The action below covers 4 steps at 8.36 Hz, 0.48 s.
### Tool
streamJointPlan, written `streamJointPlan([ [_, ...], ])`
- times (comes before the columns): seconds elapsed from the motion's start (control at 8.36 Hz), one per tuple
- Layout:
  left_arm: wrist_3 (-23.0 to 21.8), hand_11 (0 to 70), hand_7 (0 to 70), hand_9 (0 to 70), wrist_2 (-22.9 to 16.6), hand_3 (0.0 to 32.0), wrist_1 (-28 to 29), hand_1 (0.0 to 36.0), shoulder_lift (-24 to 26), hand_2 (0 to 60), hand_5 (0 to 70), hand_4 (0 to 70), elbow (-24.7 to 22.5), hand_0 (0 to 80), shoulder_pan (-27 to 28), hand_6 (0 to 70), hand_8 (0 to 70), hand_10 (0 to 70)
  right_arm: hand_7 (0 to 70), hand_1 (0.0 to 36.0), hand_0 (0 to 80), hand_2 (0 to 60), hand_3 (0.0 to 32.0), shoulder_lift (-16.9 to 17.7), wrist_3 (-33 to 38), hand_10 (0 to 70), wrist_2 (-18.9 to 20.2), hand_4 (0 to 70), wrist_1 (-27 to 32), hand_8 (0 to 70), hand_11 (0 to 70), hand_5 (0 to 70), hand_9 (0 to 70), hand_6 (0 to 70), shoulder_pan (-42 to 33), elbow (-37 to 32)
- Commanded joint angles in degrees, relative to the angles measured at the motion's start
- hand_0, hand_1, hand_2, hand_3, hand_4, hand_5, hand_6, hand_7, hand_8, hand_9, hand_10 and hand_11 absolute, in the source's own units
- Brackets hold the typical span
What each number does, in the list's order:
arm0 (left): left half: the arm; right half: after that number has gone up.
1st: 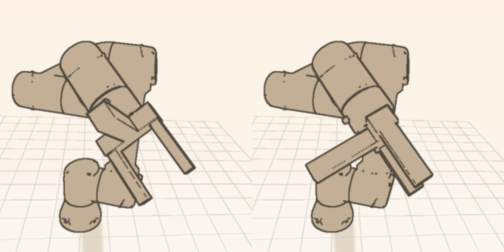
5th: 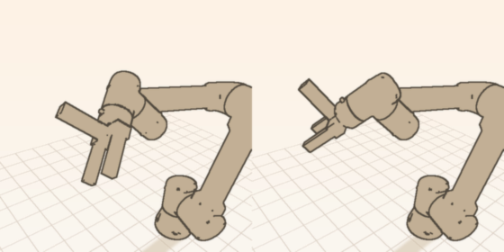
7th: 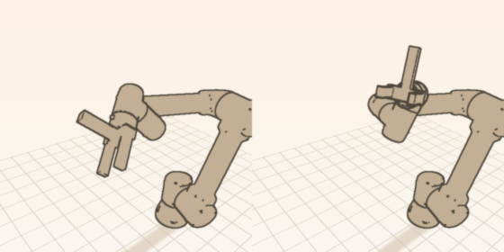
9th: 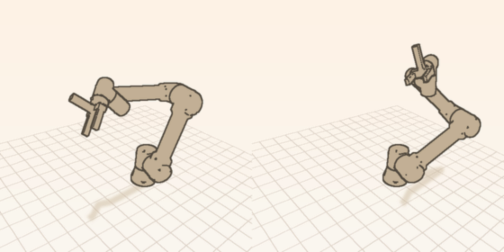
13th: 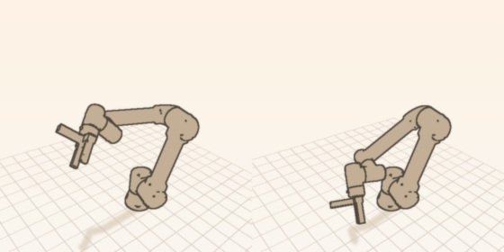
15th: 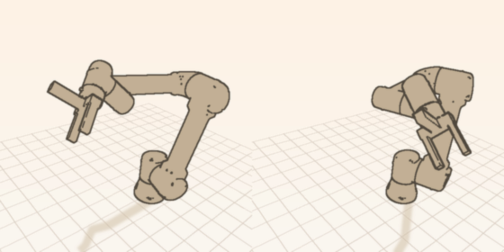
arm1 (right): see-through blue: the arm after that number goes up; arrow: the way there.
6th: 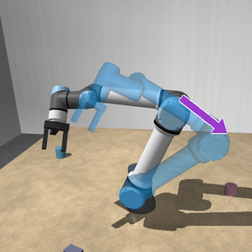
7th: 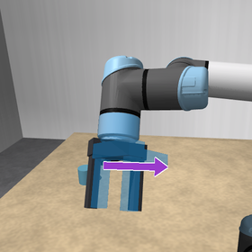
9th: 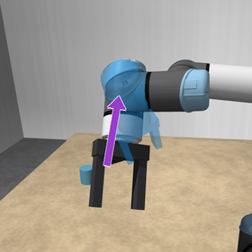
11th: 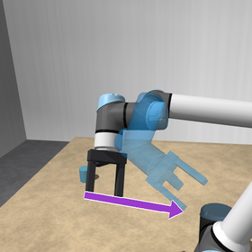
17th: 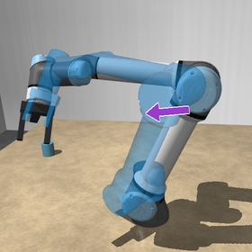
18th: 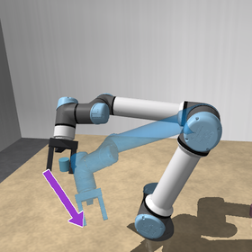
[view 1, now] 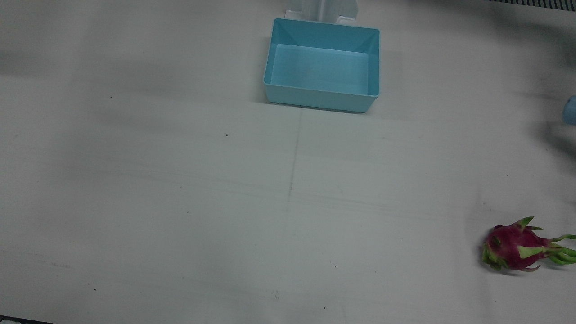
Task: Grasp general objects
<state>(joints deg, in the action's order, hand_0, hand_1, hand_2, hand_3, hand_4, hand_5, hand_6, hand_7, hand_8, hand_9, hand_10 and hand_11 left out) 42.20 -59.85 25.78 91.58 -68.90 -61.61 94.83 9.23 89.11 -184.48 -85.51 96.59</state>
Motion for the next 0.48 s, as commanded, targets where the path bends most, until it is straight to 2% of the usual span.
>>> streamJointPlan([
  [0.0, 0.08, 5.0, 0.0, 0.0, 0.0, 13.6, 0.15, 16.2, 0.01, 3.0, 0.0, 3.1, -0.01, 49.7, 0.0, 0.0, 0.0, 2.0, 0.0, 0.0, 0.0, 0.0, 0.0, 0.0, 0.0, 0.0, 0.02, 0.0, 0.0, 0.0, 0.0, 0.0, 0.0, 0.0, -0.01, 0.0],
  [0.36, 0.08, 4.9, 0.0, 0.0, 0.0, 13.6, 0.15, 16.1, 0.01, 3.0, 0.0, 3.3, -0.01, 49.4, 0.0, 0.0, 0.0, 2.0, 0.0, 0.0, 0.0, 0.0, 0.0, 0.0, 0.0, 0.0, -0.07, 0.0, 0.0, 0.0, 0.0, 0.0, 0.0, 0.0, 0.08, 0.0],
])
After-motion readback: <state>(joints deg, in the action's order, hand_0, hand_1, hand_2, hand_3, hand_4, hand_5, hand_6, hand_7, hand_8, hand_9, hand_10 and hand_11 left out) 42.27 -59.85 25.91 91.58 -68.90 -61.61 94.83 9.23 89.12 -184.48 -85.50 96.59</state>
